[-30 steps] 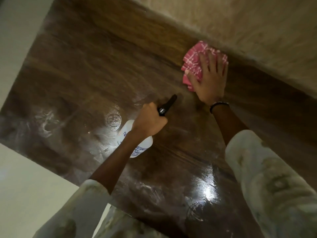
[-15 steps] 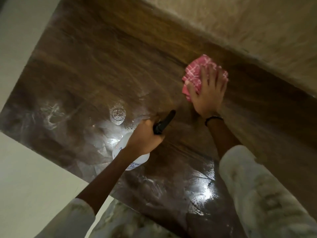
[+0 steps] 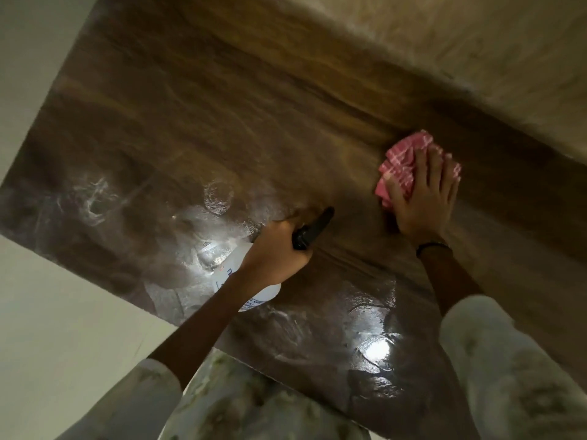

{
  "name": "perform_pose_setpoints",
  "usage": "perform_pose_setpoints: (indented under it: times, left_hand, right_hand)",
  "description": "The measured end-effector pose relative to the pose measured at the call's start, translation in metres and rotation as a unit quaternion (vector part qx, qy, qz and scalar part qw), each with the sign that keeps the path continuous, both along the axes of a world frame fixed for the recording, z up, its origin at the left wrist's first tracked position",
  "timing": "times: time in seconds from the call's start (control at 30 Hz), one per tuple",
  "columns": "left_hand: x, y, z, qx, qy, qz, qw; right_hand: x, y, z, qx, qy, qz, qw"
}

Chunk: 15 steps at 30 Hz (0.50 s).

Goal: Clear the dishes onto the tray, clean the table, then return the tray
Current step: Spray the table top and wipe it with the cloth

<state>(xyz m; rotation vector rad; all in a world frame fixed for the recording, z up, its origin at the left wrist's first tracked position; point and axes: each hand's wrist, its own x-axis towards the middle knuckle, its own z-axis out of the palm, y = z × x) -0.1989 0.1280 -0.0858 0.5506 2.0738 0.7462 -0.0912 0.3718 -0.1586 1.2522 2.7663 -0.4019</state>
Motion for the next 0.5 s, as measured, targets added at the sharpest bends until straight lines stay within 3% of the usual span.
perform_pose_setpoints:
  times: [0.1,0.23,0.33,0.4,0.5]
  left_hand:
    - [0.007,-0.007,0.000,0.002,-0.005,-0.004,1.000]
    - [0.017,-0.022,-0.001,-0.009,-0.015,0.008,1.000]
    - [0.025,-0.034,-0.004,-0.018,-0.019,0.006,1.000]
    - [0.030,-0.041,-0.006,-0.022,-0.017,0.000,1.000]
    - [0.040,-0.047,-0.008,-0.016,-0.017,-0.016,1.000]
  right_hand:
    - [-0.037,-0.024,-0.004,0.000,0.006,-0.004,1.000]
    - [-0.030,-0.073,-0.003,-0.013,0.006,0.179,0.984]
    - [0.015,-0.079,0.003,-0.022,-0.010,0.263,0.965]
    - [0.053,-0.065,0.004,-0.013,-0.023,0.241,0.970]
    - [0.076,-0.037,0.001,-0.008,-0.001,0.117,0.993]
